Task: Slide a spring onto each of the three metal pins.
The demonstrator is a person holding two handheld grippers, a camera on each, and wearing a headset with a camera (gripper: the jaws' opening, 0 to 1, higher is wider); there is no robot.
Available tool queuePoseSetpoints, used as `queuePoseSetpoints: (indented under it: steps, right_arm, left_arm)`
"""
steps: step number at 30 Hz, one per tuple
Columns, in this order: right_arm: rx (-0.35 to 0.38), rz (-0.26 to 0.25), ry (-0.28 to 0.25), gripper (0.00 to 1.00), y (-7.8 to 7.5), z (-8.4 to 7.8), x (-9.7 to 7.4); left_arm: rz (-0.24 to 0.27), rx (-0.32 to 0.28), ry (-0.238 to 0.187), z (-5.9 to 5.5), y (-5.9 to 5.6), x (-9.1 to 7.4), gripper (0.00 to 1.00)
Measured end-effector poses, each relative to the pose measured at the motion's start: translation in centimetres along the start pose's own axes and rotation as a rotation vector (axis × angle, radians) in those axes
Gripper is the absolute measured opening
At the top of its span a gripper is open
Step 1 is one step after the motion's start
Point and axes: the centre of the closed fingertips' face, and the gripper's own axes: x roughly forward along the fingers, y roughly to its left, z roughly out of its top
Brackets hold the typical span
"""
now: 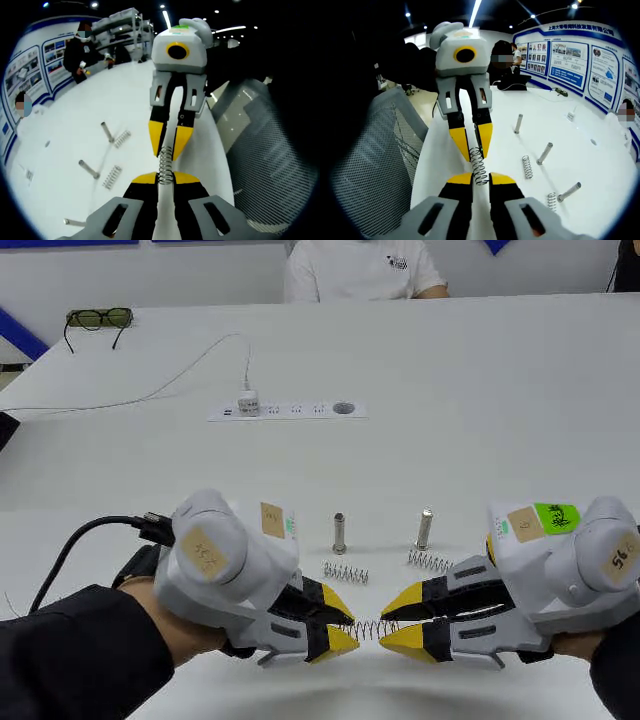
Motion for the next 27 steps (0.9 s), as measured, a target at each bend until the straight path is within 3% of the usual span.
queuePoseSetpoints:
  steps: [12, 27]
  right_arm:
    - [-0.01, 0.003, 0.016, 0.13, 0.1, -0.4, 0.1]
    - [-0.023, 0.008, -0.005, 0.12, 0.4, 0.1, 0.3]
  left_arm:
    - [-0.011, -0.039, -0.062, 1.9, -0.2, -0.5, 0.09]
    - [-0.02, -0.066, -0.15, 4.6, -0.5, -0.7, 0.09]
